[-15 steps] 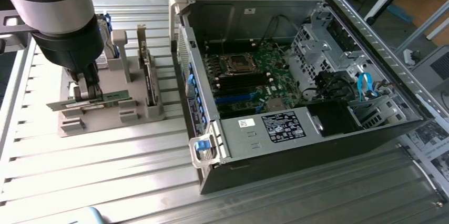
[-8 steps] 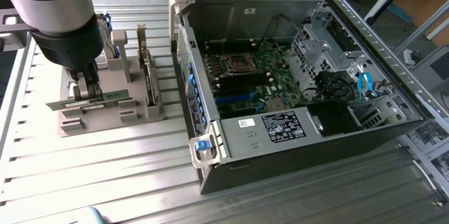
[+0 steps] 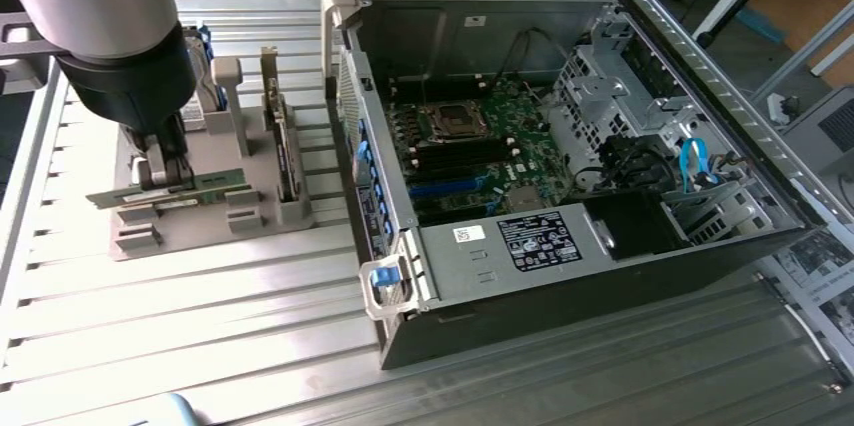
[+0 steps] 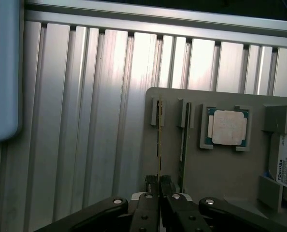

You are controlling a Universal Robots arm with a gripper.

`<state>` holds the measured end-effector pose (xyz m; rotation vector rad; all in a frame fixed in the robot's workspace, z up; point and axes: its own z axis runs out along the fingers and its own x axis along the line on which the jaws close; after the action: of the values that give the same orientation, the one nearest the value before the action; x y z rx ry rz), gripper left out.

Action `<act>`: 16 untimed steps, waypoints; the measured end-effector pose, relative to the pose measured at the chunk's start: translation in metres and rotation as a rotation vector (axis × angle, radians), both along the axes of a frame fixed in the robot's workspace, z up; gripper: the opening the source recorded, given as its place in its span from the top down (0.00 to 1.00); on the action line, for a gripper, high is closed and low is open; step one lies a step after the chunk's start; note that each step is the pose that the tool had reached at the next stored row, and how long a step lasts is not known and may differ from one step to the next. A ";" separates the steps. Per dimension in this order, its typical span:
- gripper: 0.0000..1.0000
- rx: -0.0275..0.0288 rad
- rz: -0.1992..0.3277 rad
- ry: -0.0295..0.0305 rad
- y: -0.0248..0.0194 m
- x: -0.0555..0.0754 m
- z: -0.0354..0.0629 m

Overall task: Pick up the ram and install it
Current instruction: 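Pick up the ram and move it above insertion slot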

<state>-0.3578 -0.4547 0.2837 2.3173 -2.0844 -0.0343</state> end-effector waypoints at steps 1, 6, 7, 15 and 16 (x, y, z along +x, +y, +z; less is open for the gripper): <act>0.87 0.0000 0.000 -0.0001 0.0000 0.000 0.0004; 0.87 0.0000 0.000 0.0001 0.0000 0.000 0.0025; 0.87 -0.0001 0.000 0.0001 0.0000 0.000 0.0032; 0.87 -0.0001 0.000 0.0000 0.0001 0.000 0.0068; 0.87 -0.0001 0.000 0.0000 0.0001 0.000 0.0071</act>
<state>-0.3577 -0.4546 0.2909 2.3173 -2.0843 -0.0343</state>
